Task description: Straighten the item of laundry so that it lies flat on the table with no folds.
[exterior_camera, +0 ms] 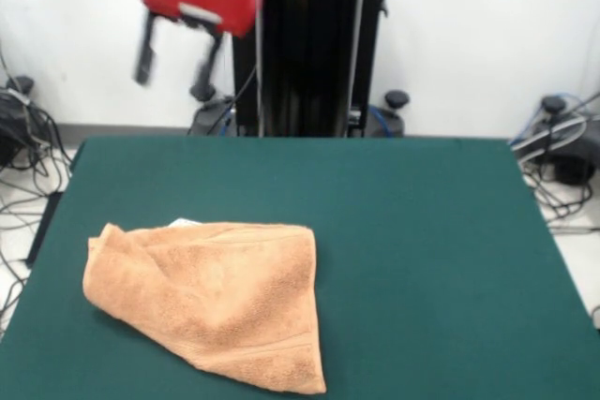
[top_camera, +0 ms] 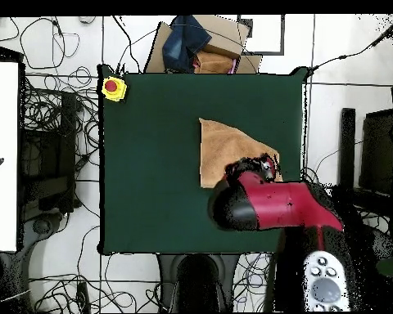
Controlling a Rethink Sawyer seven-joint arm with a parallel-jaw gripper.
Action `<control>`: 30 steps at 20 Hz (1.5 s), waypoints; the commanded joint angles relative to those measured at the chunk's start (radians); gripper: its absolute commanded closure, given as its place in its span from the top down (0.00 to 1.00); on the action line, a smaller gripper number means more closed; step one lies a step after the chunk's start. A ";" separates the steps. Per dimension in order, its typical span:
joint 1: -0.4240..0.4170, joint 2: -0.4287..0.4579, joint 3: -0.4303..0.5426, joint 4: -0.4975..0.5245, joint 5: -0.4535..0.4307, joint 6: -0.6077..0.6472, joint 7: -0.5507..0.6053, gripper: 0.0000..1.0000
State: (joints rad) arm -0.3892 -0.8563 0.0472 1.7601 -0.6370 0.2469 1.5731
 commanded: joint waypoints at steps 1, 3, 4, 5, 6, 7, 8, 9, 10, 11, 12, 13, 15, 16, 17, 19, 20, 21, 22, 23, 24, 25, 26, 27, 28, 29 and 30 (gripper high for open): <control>0.133 0.194 -0.032 -0.075 -0.049 -0.140 0.174 1.00; 0.161 0.230 -0.066 -0.110 -0.031 -0.170 0.185 1.00; 0.166 0.235 -0.073 -0.117 -0.022 -0.176 0.181 1.00; 0.167 0.239 -0.075 -0.122 -0.012 -0.178 0.176 1.00; 0.170 0.245 -0.077 -0.129 -0.001 -0.181 0.172 1.00; 0.177 0.252 -0.083 -0.135 0.010 -0.185 0.172 1.00; 0.181 0.261 -0.085 -0.141 0.019 -0.190 0.173 1.00; 0.181 0.272 -0.081 -0.146 0.028 -0.196 0.170 1.00; 0.181 0.285 -0.080 -0.153 0.035 -0.204 0.171 1.00; 0.192 0.306 -0.093 -0.166 0.041 -0.222 0.179 1.00; 0.197 0.328 -0.100 -0.182 0.049 -0.238 0.183 1.00; 0.204 0.349 -0.108 -0.200 0.056 -0.252 0.185 1.00; 0.212 0.382 -0.119 -0.228 0.066 -0.275 0.187 1.00; 0.214 0.393 -0.119 -0.235 0.072 -0.279 0.186 1.00; 0.216 0.405 -0.119 -0.243 0.077 -0.283 0.185 1.00; 0.228 0.426 -0.127 -0.259 0.088 -0.285 0.186 1.00; 0.245 0.435 -0.142 -0.273 0.090 -0.261 0.179 1.00; 0.295 0.457 -0.202 -0.300 0.102 -0.235 0.194 1.00; 0.328 0.484 -0.234 -0.316 0.122 -0.231 0.213 1.00; 0.360 0.510 -0.265 -0.331 0.147 -0.232 0.237 1.00; 0.392 0.535 -0.296 -0.346 0.172 -0.232 0.261 1.00; 0.421 0.560 -0.323 -0.362 0.204 -0.230 0.284 1.00; 0.456 0.587 -0.359 -0.378 0.242 -0.229 0.310 1.00; 0.496 0.620 -0.408 -0.396 0.286 -0.231 0.339 1.00; 0.529 0.653 -0.449 -0.416 0.329 -0.230 0.360 1.00; 0.562 0.689 -0.498 -0.438 0.374 -0.229 0.380 1.00; 0.596 0.722 -0.553 -0.458 0.417 -0.222 0.397 1.00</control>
State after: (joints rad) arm 0.0499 -0.3225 -0.2945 1.4263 -0.4076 0.0137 1.5937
